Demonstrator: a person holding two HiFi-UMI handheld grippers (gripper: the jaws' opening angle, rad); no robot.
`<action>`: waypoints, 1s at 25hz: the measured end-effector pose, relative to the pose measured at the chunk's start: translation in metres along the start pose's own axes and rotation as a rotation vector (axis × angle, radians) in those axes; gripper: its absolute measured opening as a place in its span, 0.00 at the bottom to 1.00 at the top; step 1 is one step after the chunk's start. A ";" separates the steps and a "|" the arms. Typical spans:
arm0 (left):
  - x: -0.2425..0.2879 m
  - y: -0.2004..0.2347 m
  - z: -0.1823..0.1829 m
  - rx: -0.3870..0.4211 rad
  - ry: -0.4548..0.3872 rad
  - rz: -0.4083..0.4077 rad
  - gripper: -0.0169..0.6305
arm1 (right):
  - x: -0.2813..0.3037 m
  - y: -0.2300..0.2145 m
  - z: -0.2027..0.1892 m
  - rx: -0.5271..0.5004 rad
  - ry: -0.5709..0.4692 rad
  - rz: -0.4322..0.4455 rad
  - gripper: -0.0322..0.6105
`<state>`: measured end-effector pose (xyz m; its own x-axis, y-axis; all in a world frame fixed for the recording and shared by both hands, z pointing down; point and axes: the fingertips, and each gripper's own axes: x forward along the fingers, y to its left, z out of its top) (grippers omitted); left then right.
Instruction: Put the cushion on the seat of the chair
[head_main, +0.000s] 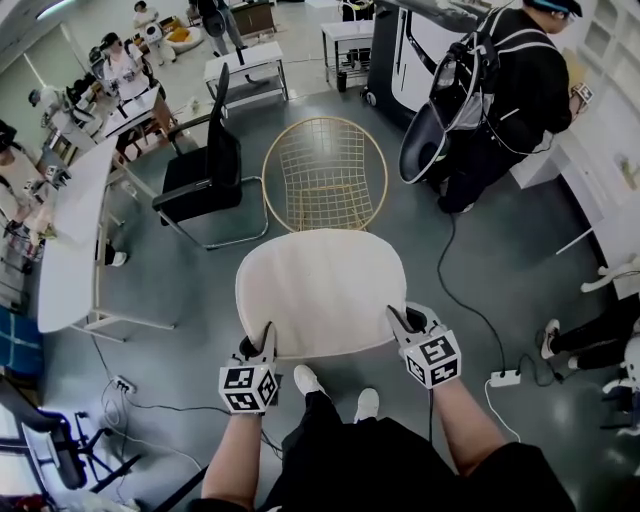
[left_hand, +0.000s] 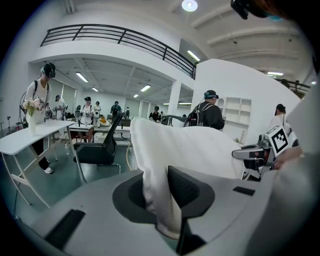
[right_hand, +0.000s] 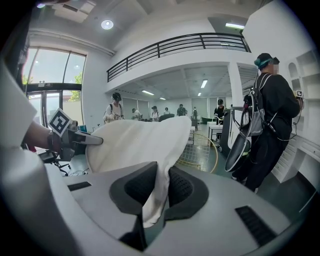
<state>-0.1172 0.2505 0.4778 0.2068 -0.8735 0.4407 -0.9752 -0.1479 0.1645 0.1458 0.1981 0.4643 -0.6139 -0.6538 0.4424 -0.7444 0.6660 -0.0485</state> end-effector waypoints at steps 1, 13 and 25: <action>0.002 0.005 0.002 0.000 0.001 -0.003 0.15 | 0.005 0.001 0.002 0.001 0.002 -0.002 0.14; 0.028 0.079 0.031 0.009 0.000 -0.029 0.15 | 0.072 0.025 0.036 0.016 0.002 -0.028 0.14; 0.043 0.156 0.056 0.032 -0.012 -0.040 0.15 | 0.143 0.056 0.066 0.016 -0.024 -0.045 0.14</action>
<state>-0.2651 0.1638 0.4732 0.2451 -0.8722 0.4232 -0.9682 -0.1976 0.1534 -0.0006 0.1187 0.4660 -0.5856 -0.6914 0.4232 -0.7752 0.6302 -0.0430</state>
